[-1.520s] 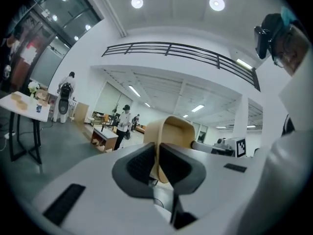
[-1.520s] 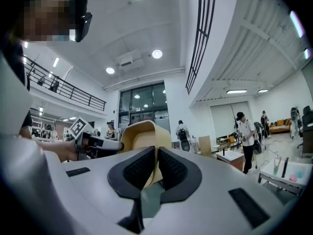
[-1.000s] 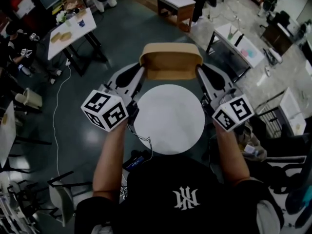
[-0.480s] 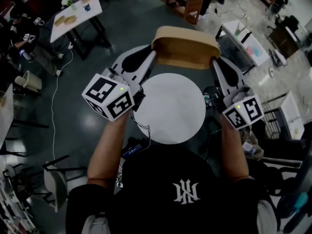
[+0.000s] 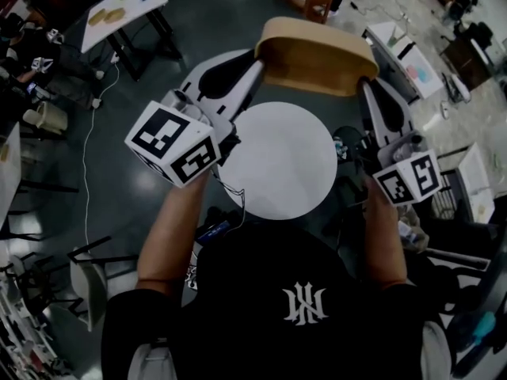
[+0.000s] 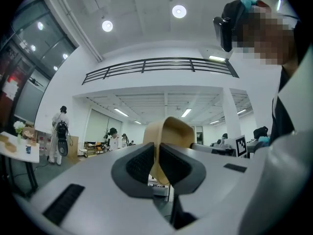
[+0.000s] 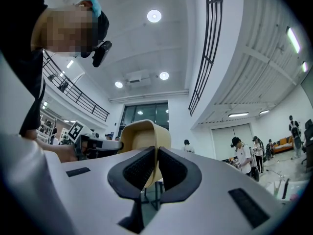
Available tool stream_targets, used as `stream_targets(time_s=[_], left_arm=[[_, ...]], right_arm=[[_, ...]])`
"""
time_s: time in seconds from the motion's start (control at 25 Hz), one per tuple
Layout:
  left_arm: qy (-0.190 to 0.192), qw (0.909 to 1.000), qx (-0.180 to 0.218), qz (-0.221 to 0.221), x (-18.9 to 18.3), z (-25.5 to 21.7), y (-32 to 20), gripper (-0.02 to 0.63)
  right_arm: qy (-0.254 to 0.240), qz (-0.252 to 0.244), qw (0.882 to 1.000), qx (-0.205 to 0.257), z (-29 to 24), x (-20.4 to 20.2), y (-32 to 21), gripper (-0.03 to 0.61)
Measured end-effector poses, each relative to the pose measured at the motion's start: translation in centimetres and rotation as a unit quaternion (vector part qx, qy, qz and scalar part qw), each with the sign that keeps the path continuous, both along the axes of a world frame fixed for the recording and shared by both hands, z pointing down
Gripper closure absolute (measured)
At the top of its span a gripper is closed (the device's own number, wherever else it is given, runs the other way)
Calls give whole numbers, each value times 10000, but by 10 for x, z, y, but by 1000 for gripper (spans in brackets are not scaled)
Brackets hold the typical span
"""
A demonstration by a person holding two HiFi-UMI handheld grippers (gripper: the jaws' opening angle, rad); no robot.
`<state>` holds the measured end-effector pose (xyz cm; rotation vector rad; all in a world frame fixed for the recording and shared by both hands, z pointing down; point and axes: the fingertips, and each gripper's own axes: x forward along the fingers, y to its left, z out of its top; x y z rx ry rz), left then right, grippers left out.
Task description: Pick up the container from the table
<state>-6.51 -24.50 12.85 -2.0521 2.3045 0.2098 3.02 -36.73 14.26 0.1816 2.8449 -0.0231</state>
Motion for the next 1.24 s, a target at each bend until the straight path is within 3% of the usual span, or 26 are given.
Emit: stream_targets(time_s=[0.76,1.24], left_arm=[[158,9998,-60,-64,6,23,4,584],[361,9985,-383,-148,8,54,13,583]], right_arm=[[291,-109,9994,-181,33,2,4,528],[558,-204,9973,-420,61,2,11,528]])
